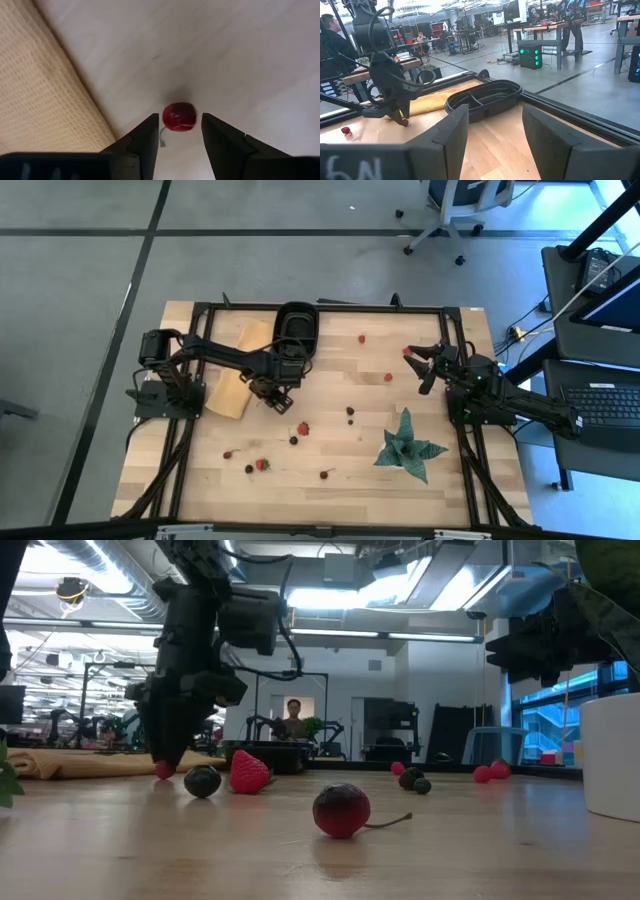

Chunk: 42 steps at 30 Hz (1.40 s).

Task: Pick and placing Produce into tupperware
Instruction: Put the top red cherry into the black bin

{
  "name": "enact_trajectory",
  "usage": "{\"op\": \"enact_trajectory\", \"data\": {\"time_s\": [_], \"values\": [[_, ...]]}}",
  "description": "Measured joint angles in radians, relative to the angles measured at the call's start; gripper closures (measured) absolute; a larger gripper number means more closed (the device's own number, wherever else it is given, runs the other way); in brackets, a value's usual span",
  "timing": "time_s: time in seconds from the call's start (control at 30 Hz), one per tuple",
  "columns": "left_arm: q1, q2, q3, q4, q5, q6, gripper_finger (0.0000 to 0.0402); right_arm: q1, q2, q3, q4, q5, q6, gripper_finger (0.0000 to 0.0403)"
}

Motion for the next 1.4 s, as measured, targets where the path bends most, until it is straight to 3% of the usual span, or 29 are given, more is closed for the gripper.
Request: {"op": "enact_trajectory", "data": {"time_s": [0.47,0.93,1.17,1.4], "values": [[0.0,0.0,-0.065,0.103,0.002,-0.019,0.0262,0.0,0.0,0.0,0.0,0.0,0.0,0.0215],[0.0,0.0,-0.065,0.101,0.003,-0.016,0.0311,0.0,0.0,0.0,0.0,0.0,0.0,0.0215],[0.018,-0.015,0.005,0.096,0.003,0.049,0.0304,0.0,0.0,0.0,0.0,0.0,0.0,0.0215],[0.11,-0.088,0.107,0.076,0.003,0.121,0.0303,0.0,0.0,0.0,0.003,0.015,0.0,0.0215]]}}
